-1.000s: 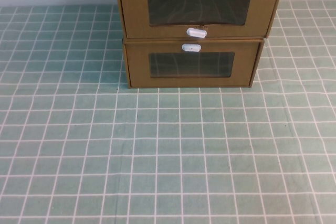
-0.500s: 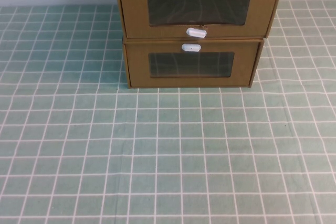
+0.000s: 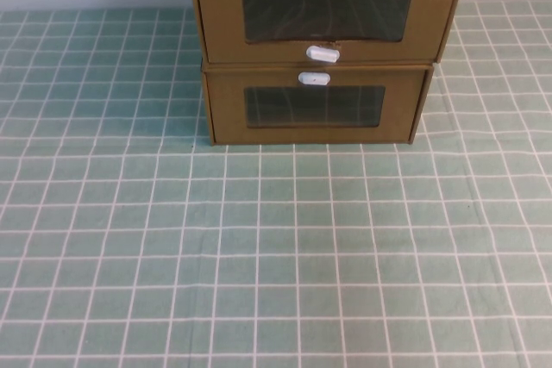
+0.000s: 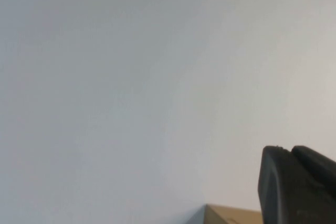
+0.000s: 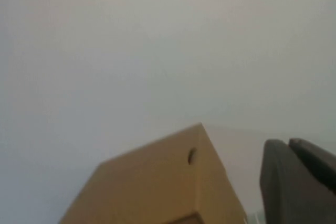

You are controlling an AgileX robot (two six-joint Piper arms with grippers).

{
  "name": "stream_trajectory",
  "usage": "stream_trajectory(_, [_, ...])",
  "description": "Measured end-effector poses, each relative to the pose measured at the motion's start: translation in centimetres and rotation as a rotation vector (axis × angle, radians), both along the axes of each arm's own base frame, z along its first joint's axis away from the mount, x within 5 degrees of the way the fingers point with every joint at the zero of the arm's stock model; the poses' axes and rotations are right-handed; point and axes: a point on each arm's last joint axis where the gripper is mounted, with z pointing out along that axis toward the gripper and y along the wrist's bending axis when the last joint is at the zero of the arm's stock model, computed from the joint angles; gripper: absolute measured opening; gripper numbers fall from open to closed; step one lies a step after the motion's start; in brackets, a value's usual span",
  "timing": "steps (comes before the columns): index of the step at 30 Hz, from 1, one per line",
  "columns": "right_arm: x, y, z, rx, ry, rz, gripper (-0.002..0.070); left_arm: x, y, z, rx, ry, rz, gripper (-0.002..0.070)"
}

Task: Open the shoe box
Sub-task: 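Pull the top drawer of the cardboard box fully open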

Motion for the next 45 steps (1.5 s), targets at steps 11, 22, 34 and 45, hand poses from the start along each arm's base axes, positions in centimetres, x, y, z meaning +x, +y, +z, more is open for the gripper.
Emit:
stream_trajectory(11, [5.4, -0.1, -0.9, -0.058, 0.046, -0.037, -0.0013, 6.1, -0.8, 1.1, -0.165, 0.294, -0.097, -0.0005])
stream_trajectory(22, [7.9, 0.1, -3.0, -0.140, 0.198, -0.030, -0.0013, 8.1, -0.7, 1.9, -0.123, 0.201, -0.051, -0.0005])
stream_trajectory(34, [9.2, 0.1, -6.1, -0.668, 0.438, -0.005, -0.0013, 15.1, -1.8, 5.1, 0.058, 0.486, -0.028, -0.0005])
stream_trajectory(45, [8.6, 3.7, -6.7, -0.838, 0.429, 0.199, -0.0013, 24.9, -4.9, 9.2, 0.315, 0.800, -0.238, -0.0005])
